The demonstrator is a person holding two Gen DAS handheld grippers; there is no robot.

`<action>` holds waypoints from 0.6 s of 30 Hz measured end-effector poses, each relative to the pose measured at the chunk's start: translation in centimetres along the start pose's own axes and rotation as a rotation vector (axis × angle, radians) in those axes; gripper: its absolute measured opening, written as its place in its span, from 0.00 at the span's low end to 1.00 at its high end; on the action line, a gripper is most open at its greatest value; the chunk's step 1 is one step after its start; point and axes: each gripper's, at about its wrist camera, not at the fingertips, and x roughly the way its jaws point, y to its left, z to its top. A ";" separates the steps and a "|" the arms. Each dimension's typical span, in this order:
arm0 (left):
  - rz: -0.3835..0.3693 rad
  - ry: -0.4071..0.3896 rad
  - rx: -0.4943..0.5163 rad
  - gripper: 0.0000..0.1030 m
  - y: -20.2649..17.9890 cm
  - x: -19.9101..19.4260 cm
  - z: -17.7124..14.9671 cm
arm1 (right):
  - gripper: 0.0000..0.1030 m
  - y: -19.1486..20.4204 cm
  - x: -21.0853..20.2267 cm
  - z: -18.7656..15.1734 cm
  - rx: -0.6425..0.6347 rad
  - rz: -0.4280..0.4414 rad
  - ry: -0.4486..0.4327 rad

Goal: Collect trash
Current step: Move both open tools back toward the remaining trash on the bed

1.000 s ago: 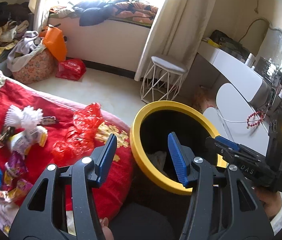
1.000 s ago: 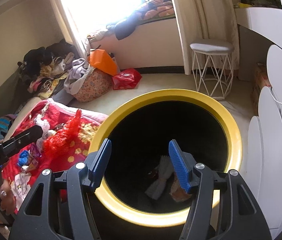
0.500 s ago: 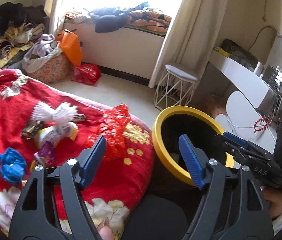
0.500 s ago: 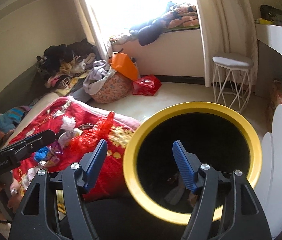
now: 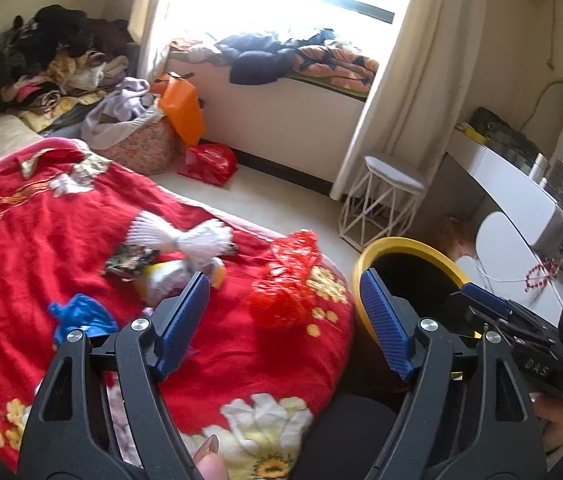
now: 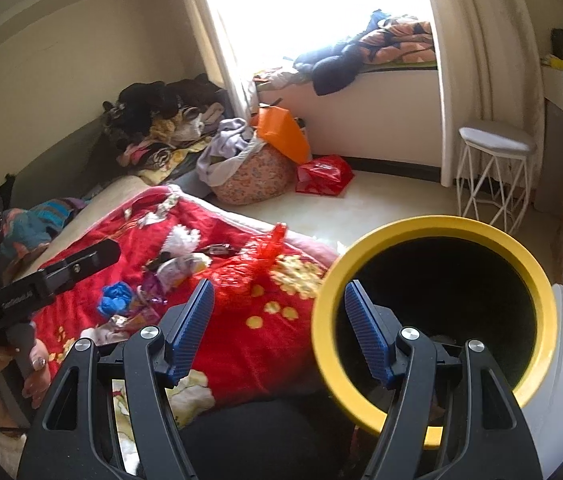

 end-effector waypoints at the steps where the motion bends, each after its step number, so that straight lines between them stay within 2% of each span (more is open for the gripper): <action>1: 0.005 -0.002 -0.006 0.68 0.3 -0.1 0.0 | 0.64 0.4 0.1 0.1 -0.006 0.005 0.001; 3: 0.017 -0.008 -0.020 0.75 1.2 -0.4 0.0 | 0.65 1.3 0.5 0.3 -0.024 0.015 0.004; 11: 0.080 -0.014 -0.075 0.76 5.2 -1.5 -0.7 | 0.65 3.8 2.7 0.9 -0.077 0.045 0.033; 18: 0.139 -0.011 -0.126 0.82 8.7 -2.3 -1.6 | 0.70 5.1 5.8 1.1 -0.085 0.047 0.074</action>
